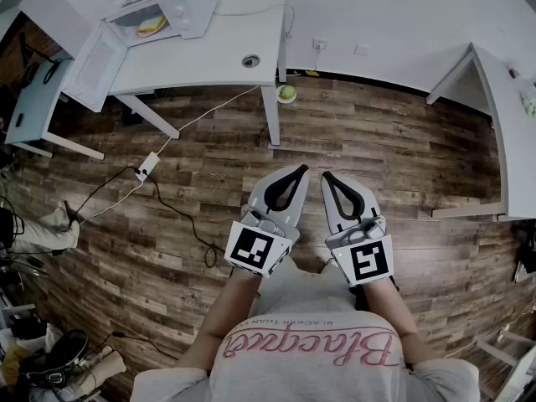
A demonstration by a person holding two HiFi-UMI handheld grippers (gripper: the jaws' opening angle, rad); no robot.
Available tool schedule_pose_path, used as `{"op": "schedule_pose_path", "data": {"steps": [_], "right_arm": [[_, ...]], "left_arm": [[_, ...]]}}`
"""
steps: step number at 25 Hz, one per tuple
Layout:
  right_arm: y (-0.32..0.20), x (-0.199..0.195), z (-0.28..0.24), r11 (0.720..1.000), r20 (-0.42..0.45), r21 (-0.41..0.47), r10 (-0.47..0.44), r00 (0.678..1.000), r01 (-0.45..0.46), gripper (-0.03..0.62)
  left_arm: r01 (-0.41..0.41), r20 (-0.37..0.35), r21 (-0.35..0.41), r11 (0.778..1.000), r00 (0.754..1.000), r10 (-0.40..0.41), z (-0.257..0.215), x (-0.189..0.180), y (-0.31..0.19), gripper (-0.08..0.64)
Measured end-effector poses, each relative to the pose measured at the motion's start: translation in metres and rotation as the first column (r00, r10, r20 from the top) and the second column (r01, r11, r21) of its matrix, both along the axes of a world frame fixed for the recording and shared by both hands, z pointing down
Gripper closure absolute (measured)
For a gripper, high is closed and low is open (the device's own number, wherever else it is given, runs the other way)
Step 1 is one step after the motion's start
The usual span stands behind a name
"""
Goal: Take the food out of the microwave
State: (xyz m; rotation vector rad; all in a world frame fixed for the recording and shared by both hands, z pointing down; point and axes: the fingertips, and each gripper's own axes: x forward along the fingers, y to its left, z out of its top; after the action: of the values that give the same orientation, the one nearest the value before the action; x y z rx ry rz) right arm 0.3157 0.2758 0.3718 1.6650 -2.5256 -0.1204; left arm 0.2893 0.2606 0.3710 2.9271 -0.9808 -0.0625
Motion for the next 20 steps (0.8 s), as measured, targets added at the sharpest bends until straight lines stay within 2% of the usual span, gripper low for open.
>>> {"op": "schedule_pose_path", "data": {"steps": [4, 9, 15, 20], "right_arm": [[0.049, 0.055, 0.010, 0.998, 0.051, -0.067, -0.001, 0.999, 0.005, 0.583], [0.087, 0.083, 0.015, 0.994, 0.070, -0.093, -0.050, 0.996, 0.056, 0.583], [0.096, 0.084, 0.009, 0.991, 0.036, -0.064, -0.112, 0.993, 0.114, 0.583], [0.085, 0.061, 0.003, 0.993, 0.025, -0.047, -0.110, 0.994, 0.112, 0.583]], "left_arm": [[-0.015, -0.009, -0.036, 0.999, 1.000, 0.015, 0.007, 0.059, 0.047, 0.557], [0.012, -0.018, -0.056, 0.998, 1.000, -0.013, 0.011, 0.089, 0.084, 0.557], [0.059, -0.029, -0.041, 0.997, 0.998, -0.060, 0.004, 0.096, 0.093, 0.557], [0.073, -0.020, -0.007, 0.997, 0.997, -0.073, -0.004, 0.072, 0.089, 0.557]]}}
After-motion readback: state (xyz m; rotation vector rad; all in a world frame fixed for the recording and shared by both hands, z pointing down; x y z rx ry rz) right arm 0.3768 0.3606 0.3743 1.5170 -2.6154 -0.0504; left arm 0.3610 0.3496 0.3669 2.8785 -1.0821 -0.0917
